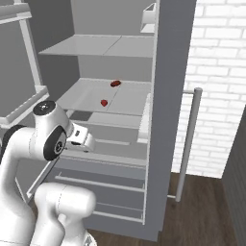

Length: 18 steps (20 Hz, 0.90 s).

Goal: Take the strawberry from the fridge and place it on top of the pancake, located on the dining counter.

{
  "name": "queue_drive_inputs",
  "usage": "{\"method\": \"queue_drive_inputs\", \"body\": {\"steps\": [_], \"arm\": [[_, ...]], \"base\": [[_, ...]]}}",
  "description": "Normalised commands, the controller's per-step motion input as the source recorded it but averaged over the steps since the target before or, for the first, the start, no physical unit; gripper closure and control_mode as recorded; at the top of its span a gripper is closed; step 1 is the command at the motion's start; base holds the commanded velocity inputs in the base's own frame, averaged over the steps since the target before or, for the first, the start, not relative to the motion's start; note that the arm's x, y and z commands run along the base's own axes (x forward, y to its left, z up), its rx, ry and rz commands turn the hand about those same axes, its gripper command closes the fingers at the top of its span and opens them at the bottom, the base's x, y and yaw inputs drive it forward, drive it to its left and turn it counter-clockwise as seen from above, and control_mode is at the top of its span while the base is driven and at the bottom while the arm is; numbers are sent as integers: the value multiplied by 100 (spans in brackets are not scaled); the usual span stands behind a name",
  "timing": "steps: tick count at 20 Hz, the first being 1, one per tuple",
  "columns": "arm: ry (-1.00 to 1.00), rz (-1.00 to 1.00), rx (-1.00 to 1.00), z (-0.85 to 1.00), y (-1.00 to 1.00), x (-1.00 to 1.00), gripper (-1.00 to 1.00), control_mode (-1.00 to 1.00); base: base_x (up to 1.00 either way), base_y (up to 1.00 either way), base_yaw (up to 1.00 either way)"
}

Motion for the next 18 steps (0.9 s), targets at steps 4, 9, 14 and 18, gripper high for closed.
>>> {"method": "queue_drive_inputs", "body": {"steps": [4, 9, 14, 18], "arm": [[0, 12, 0, -14, 6, -21, -100, -100], [0, 1, -1, -1, 6, -3, -100, -100], [0, 0, 0, 0, 0, 0, -100, -100], [0, 3, 0, 0, 4, 4, -100, 100]], "base": [[0, 0, 0], [0, 0, 0], [0, 0, 0], [9, 0, 3]]}}
